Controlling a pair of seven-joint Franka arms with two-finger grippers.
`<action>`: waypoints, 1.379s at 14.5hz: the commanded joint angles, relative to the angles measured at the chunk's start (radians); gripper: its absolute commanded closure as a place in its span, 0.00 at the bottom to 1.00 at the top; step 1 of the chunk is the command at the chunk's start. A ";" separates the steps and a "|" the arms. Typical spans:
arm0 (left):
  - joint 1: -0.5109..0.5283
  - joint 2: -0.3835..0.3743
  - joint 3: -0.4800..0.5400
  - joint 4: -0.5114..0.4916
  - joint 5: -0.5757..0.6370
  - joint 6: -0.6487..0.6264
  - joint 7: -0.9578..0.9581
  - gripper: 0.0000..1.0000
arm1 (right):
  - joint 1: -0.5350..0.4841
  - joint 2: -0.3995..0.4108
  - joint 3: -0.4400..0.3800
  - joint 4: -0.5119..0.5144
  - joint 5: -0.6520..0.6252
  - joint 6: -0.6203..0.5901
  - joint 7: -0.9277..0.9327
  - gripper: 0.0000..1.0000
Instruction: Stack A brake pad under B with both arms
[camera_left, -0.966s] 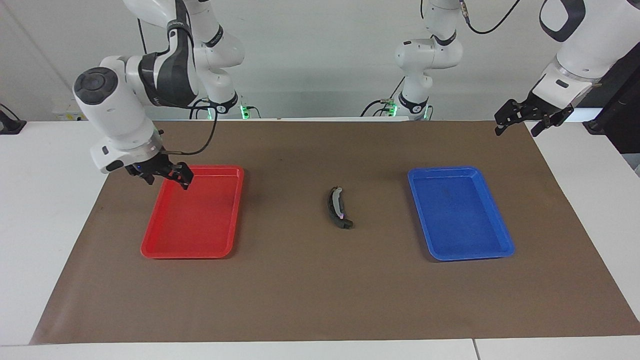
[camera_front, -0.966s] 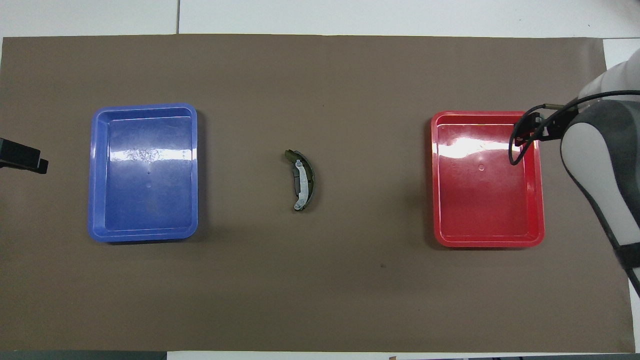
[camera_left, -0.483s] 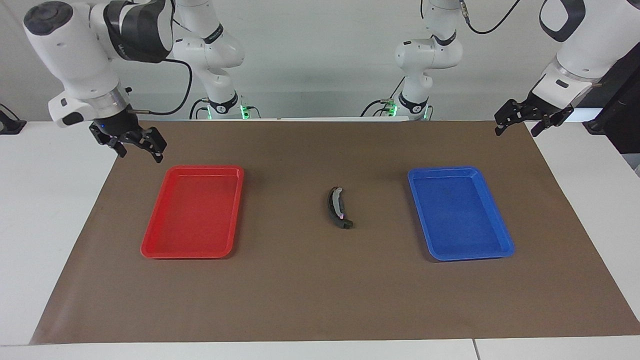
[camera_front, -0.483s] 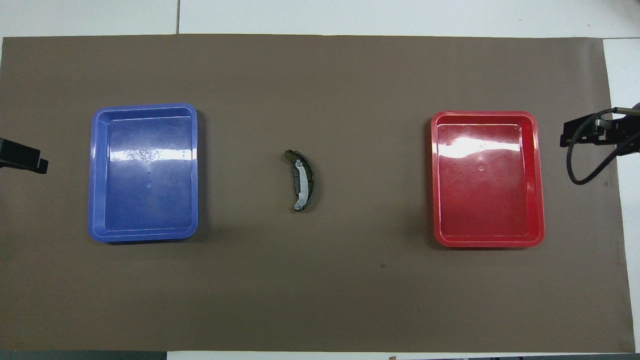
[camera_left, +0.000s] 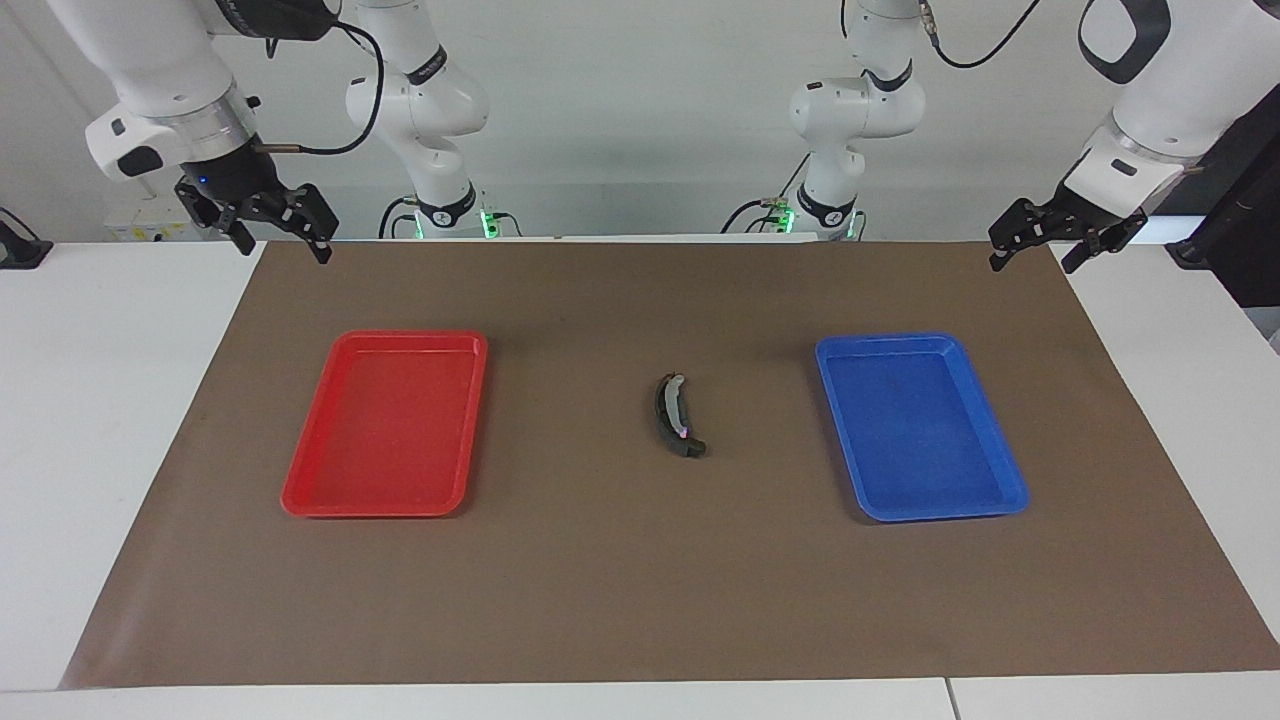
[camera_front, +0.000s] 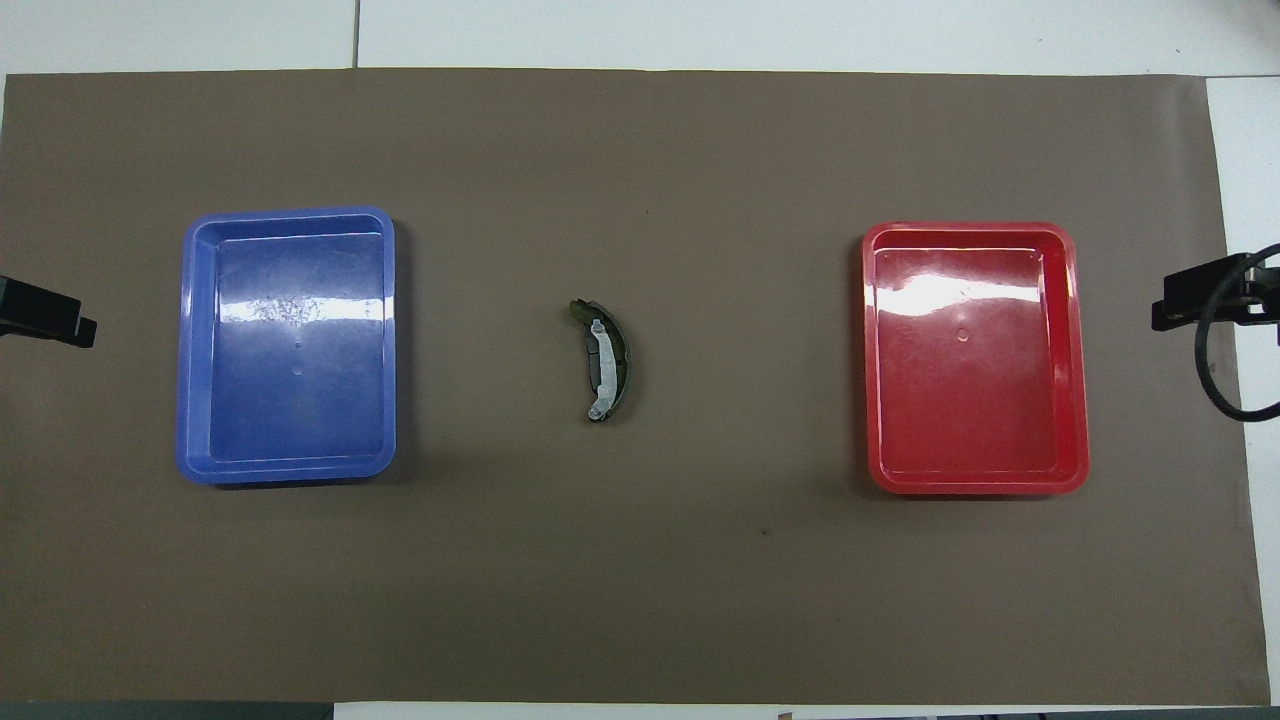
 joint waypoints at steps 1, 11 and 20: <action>0.016 -0.014 -0.009 -0.015 -0.008 -0.008 0.013 0.00 | 0.002 0.019 0.001 0.012 0.017 0.000 -0.028 0.00; 0.016 -0.014 -0.009 -0.015 -0.008 -0.008 0.015 0.00 | 0.033 0.027 0.002 0.038 -0.015 -0.032 -0.027 0.00; 0.016 -0.014 -0.009 -0.015 -0.008 -0.008 0.013 0.00 | 0.025 0.019 0.002 0.020 -0.029 -0.026 -0.033 0.00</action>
